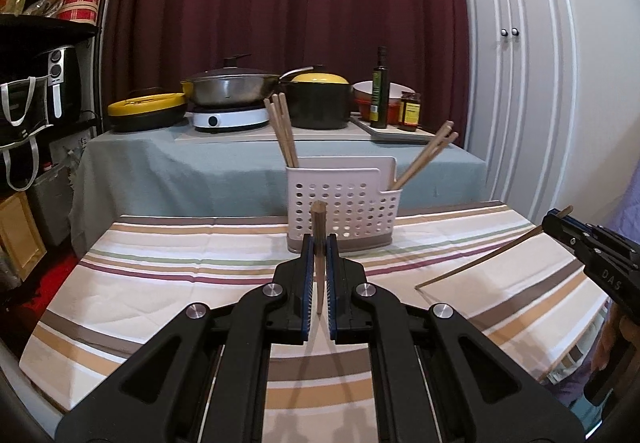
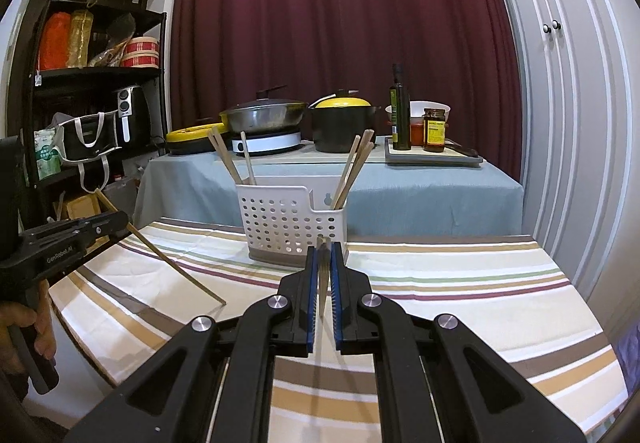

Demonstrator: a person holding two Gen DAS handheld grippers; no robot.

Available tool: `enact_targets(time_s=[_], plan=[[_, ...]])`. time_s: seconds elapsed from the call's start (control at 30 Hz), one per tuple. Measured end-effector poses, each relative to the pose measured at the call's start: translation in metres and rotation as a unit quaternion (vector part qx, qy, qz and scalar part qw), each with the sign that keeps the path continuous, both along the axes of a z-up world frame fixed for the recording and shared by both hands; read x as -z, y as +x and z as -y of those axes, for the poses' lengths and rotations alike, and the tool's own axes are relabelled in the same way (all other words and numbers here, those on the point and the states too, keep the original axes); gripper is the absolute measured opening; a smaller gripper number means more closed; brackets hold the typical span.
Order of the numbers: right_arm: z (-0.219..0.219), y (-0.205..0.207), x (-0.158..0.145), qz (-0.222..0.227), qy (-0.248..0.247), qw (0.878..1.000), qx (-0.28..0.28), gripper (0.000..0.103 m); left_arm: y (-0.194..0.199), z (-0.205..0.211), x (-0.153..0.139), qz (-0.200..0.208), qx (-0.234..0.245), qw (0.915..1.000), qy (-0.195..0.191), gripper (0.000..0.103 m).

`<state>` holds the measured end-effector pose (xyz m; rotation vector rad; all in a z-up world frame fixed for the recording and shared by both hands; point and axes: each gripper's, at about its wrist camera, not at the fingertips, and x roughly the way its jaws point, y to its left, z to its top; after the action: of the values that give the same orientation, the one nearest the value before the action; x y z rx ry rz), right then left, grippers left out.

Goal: Organize utensils
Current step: 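Lift both chopsticks upright and carry them over the white holder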

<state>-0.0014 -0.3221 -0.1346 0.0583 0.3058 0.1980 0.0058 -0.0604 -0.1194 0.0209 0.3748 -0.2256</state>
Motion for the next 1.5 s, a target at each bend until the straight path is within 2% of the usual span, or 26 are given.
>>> enact_targets(time_s=[0.57, 0.97, 1.5], plan=[[-0.012, 0.039, -0.02, 0.018, -0.012, 1.0, 0.004, 0.007, 0.035, -0.012, -0.012, -0.001, -0.038, 0.9993, 0.001, 0.006], [-0.013, 0.056, -0.032, 0.024, -0.009, 1.0, -0.002, 0.007, 0.052, -0.012, -0.021, 0.003, -0.039, 0.9992, -0.001, 0.006], [-0.016, 0.064, -0.06, 0.054, -0.028, 0.998, -0.003, 0.007, 0.061, -0.003, -0.06, 0.047, -0.028, 0.9985, 0.0, 0.006]])
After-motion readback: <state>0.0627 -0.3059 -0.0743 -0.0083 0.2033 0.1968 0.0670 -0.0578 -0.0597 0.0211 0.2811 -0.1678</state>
